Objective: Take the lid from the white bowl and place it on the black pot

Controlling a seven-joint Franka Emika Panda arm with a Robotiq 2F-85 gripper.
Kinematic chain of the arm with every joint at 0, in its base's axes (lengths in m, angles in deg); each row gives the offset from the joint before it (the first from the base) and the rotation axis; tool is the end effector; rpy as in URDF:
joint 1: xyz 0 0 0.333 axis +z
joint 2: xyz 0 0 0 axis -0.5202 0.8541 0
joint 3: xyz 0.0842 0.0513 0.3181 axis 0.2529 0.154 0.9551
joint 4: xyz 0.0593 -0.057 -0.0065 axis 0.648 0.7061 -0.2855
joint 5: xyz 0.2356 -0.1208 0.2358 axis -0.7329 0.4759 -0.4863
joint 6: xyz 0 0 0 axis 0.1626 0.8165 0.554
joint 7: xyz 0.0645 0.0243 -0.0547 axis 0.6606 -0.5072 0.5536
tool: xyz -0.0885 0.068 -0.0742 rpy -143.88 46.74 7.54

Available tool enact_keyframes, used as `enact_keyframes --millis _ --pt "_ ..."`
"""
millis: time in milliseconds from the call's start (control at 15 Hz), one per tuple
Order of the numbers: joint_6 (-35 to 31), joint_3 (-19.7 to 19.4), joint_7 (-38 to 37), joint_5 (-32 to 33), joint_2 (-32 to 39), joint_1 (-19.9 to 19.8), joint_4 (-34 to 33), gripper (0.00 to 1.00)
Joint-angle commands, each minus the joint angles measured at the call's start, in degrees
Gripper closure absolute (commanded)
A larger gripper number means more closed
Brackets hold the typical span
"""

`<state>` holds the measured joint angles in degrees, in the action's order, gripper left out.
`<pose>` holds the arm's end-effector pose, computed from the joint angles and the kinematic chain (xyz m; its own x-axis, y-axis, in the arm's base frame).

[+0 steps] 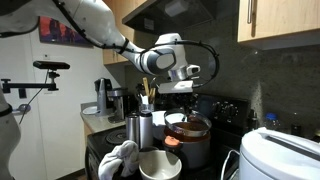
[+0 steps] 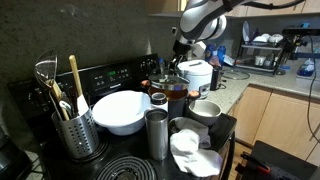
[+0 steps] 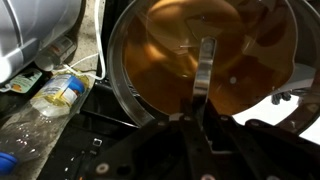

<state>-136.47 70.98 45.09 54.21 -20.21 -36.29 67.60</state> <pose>0.5334 -0.0795 0.4835 0.8586 0.3608 0.3641 0.3276 -0.9326 0.1515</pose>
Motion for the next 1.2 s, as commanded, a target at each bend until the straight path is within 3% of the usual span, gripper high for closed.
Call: enact_keyframes --millis 0,1133 --pt "-3.2 -0.3 -3.5 3.0 -1.9 0.6 2.6 0.96" --pt "-4.8 0.7 -11.1 13.2 0.9 2.3 2.3 0.96"
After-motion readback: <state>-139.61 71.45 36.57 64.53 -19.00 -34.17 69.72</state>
